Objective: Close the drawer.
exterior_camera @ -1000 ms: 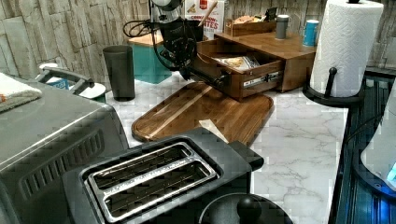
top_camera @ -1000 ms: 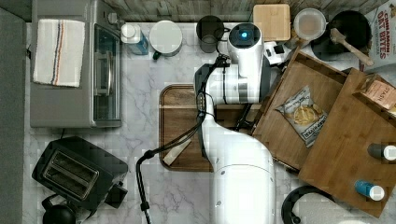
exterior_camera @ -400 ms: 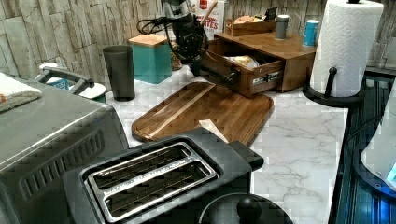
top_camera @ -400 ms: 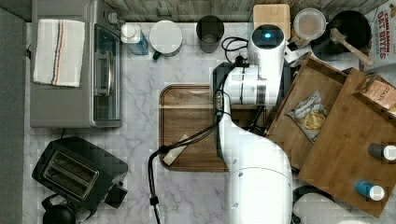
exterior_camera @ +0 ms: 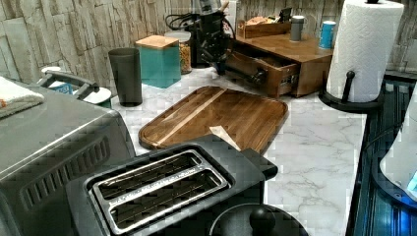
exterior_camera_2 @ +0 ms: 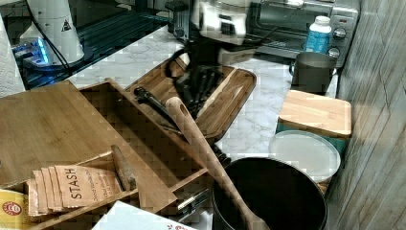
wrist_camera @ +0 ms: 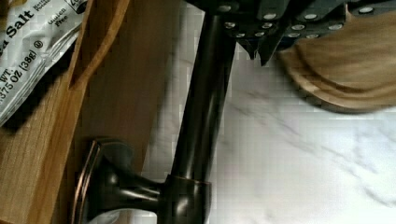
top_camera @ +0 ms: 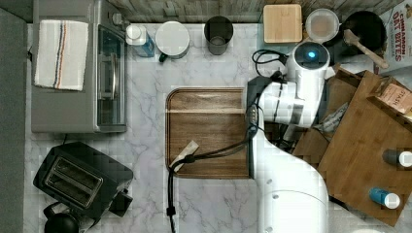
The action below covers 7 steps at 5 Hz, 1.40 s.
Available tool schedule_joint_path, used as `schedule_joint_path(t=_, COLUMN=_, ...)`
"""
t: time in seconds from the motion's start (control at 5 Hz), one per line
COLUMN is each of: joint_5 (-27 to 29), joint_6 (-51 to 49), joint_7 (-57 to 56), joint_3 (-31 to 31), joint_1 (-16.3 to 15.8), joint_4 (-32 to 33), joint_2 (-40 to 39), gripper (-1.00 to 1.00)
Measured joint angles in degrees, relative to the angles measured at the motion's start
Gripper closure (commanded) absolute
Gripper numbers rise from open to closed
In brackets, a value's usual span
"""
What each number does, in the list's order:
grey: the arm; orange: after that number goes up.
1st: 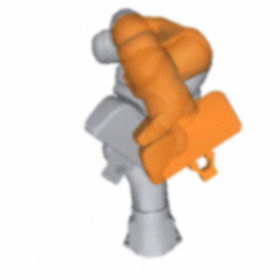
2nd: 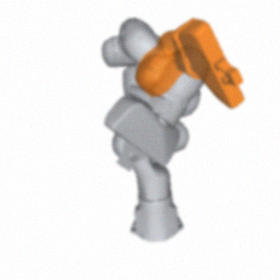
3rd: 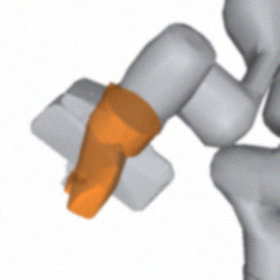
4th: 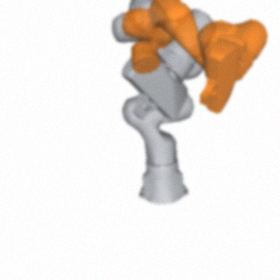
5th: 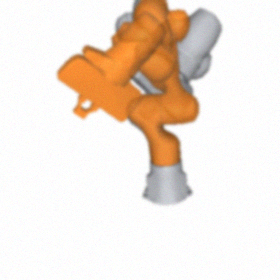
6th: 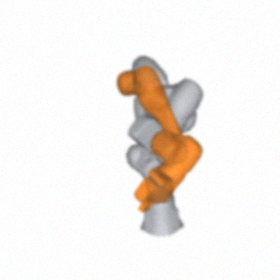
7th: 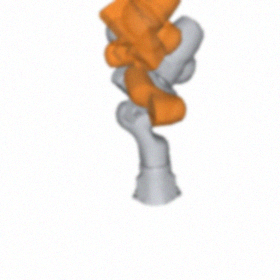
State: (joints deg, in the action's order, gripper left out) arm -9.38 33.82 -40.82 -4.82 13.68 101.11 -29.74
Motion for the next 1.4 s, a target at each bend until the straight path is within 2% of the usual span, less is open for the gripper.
schedule_joint_path(t=0.2, joint_5=0.0, joint_6=0.9, joint_7=-3.3, joint_3=-2.2, joint_1=1.8, joint_4=2.2, joint_2=2.1, gripper=1.00)
schedule_joint_path(t=0.4, joint_5=1.5, joint_6=6.1, joint_7=-3.9, joint_3=-4.1, joint_1=3.9, joint_4=4.9, joint_2=3.1, gripper=1.00)
schedule_joint_path(t=0.6, joint_5=3.8, joint_6=8.3, joint_7=-3.9, joint_3=-4.0, joint_1=5.4, joint_4=6.2, joint_2=3.9, gripper=1.00)
schedule_joint_path(t=1.4, joint_5=3.8, joint_6=7.6, joint_7=-3.9, joint_3=-4.3, joint_1=4.9, joint_4=5.8, joint_2=3.7, gripper=1.00)
